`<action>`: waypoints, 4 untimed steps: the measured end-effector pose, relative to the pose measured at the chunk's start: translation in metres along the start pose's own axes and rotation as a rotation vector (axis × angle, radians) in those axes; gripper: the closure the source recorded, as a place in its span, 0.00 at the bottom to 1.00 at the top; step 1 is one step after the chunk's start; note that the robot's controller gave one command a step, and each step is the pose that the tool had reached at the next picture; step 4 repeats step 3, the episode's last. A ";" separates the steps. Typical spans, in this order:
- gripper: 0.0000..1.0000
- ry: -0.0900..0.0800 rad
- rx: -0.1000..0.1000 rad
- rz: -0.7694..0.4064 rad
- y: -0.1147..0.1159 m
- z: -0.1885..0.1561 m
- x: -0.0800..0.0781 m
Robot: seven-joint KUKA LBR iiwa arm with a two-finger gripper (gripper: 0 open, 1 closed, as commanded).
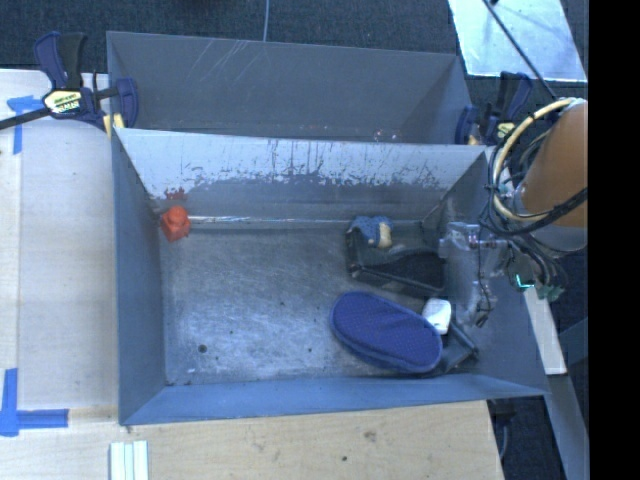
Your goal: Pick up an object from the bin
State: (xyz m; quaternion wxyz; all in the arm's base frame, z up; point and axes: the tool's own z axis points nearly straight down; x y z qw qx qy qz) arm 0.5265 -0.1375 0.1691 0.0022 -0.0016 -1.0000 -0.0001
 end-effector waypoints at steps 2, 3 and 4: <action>1.00 -0.011 0.003 0.277 0.081 0.095 -0.072; 1.00 -0.007 0.000 0.371 0.071 -0.113 -0.069; 1.00 -0.007 0.000 0.371 0.071 -0.113 -0.069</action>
Offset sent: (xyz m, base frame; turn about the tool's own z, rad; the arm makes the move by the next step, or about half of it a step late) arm 0.0691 0.0832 -0.0991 0.2793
